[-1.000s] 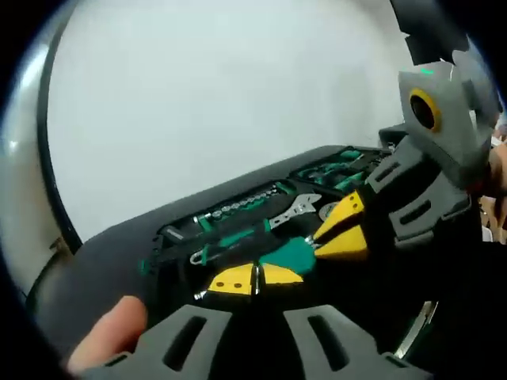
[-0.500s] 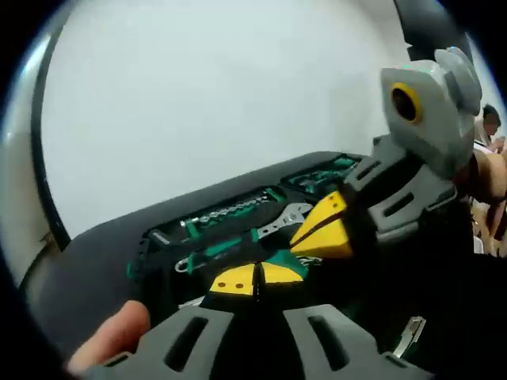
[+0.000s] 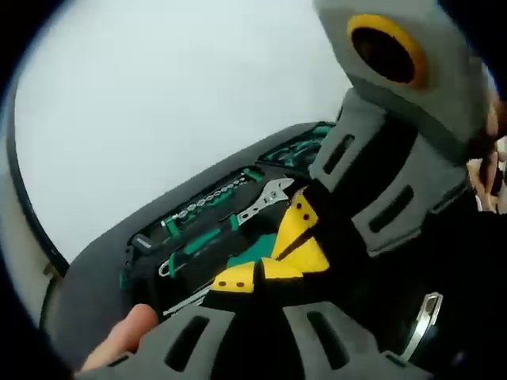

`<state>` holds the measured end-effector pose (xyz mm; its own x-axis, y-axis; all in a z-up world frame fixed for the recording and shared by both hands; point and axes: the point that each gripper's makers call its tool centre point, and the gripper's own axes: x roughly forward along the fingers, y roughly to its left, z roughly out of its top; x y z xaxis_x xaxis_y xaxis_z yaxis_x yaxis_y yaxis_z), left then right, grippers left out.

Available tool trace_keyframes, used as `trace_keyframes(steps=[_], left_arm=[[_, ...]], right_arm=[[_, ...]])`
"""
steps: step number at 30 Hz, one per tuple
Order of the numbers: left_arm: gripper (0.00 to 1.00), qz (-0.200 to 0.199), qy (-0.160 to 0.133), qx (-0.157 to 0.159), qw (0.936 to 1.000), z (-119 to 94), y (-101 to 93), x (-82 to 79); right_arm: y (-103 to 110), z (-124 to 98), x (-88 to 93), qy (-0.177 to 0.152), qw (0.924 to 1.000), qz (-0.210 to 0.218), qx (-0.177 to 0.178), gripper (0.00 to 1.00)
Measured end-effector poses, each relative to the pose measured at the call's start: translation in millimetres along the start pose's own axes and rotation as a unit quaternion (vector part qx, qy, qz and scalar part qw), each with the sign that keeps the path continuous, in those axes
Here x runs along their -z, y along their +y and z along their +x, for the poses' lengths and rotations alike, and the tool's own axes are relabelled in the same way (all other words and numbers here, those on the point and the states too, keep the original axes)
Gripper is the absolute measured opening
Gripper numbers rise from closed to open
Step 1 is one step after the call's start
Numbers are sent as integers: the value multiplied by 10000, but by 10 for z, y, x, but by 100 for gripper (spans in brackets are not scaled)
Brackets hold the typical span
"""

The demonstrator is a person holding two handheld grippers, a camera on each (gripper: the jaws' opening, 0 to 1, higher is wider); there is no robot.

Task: Pick up the tools and put them into their designated positions in the toolbox.

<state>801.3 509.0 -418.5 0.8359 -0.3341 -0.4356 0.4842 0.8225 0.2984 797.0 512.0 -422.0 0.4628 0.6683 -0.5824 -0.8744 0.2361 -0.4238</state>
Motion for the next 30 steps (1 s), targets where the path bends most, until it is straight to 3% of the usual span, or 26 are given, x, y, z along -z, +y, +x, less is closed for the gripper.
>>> trace_keyframes(steps=[1, 3, 4, 5, 6, 7, 8, 9, 10, 11, 13, 14, 15, 16, 17, 18, 19, 20, 21, 22, 23, 24, 27, 28, 29, 30], left_arm=[[0, -78, -23, 21, 10000, -26, -14, 15], [0, -383, -102, 52, 9992, -128, 30, 34], [0, -719, -199, -98, 9972, -233, 128, 64], [0, -1115, -503, -370, 9918, -370, 294, 68], [0, -1530, -943, -709, 9812, -535, 507, 59], [2, -1922, -1442, -1061, 9649, -721, 739, 50], [8, -2254, -1929, -1370, 9451, -909, 957, 50], [15, -2491, -2335, -1586, 9264, -1069, 1121, 63], [20, -2604, -2599, -1662, 9149, -1160, 1194, 88], [20, -2635, -2693, -1638, 9117, -1170, 1187, 127], [20, -2711, -2741, -1837, 9042, -1140, 1204, 206], [20, -2743, -2821, -1878, 8999, -1115, 1222, 251], [20, -3002, -2948, -1864, 8878, -1103, 1206, 251], [20, -2817, -2528, -1871, 9065, -1091, 1167, 299], [19, -2722, -2602, -1864, 9074, -1119, 1156, 266], [19, -2762, -2986, -1745, 8967, -1144, 1120, 197], [21, -2775, -3076, -1594, 8961, -1123, 1085, 178], [22, -2858, -2750, -1409, 9071, -1057, 1040, 286], [22, -2912, -2701, -1373, 9074, -1030, 1043, 315], [22, -2991, -2711, -1354, 9048, -1013, 1087, 334], [22, -3018, -2667, -1326, 9056, -998, 1082, 344], [22, -3011, -2521, -1166, 9122, -949, 1024, 363], [22, -2809, -2512, -1028, 9205, -939, 923, 342], [22, -2736, -2503, -969, 9237, -932, 886, 327], [23, -2715, -2518, -923, 9243, -926, 871, 318], [23, -2670, -2534, -814, 9262, -935, 826, 312]], right_arm=[[-78, 47, -36, -218, 9994, 206, -199, 0], [88, -281, -81, -631, 9934, 839, -460, 0], [54, -552, -173, -1142, 9848, 1241, -410, 0], [-74, -873, -265, -1733, 9706, 1651, -253, 0], [-275, -1219, -307, -2275, 9523, 2033, -5, 0], [-516, -1546, -256, -2651, 9345, 2353, 317, 3], [-759, -1800, -76, -2746, 9236, 2582, 694, 10], [-958, -1965, 196, -2587, 9215, 2681, 1099, 13], [-1077, -2127, 353, -2600, 9191, 2554, 1499, 13], [-1169, -2323, 473, -2736, 9145, 2234, 1971, 13], [-1258, -2592, 742, -2888, 9005, 2151, 2439, 13], [-1346, -2753, 993, -2961, 8865, 2322, 2695, 14], [-1387, -2803, 1181, -2899, 8801, 2489, 2817, 15], [-1415, -2888, 1418, -2948, 8662, 2761, 2943, 15], [-1420, -2925, 1559, -3025, 8558, 2939, 2994, 15], [-1421, -2931, 1749, -3126, 8437, 3168, 3001, 15], [-1367, -2935, 1841, -3174, 8383, 3319, 2937, 15], [-1331, -2908, 1988, -3234, 8310, 3520, 2845, 15], [-1297, -2913, 2016, -3350, 8262, 3564, 2796, 15], [-1298, -2969, 2058, -3371, 8289, 3425, 2865, 15], [-1339, -3035, 2040, -3541, 8222, 3439, 2835, 15], [-1360, -3107, 2004, -3795, 8128, 3478, 2728, 15], [-1336, -3151, 2061, -3764, 8185, 3292, 2828, 16], [-1369, -3165, 2093, -3862, 8059, 3550, 2745, 16], [-1399, -3180, 2092, -3943, 7990, 3601, 2764, 17], [-1403, -3163, 2110, -3913, 8028, 3531, 2788, 18]])
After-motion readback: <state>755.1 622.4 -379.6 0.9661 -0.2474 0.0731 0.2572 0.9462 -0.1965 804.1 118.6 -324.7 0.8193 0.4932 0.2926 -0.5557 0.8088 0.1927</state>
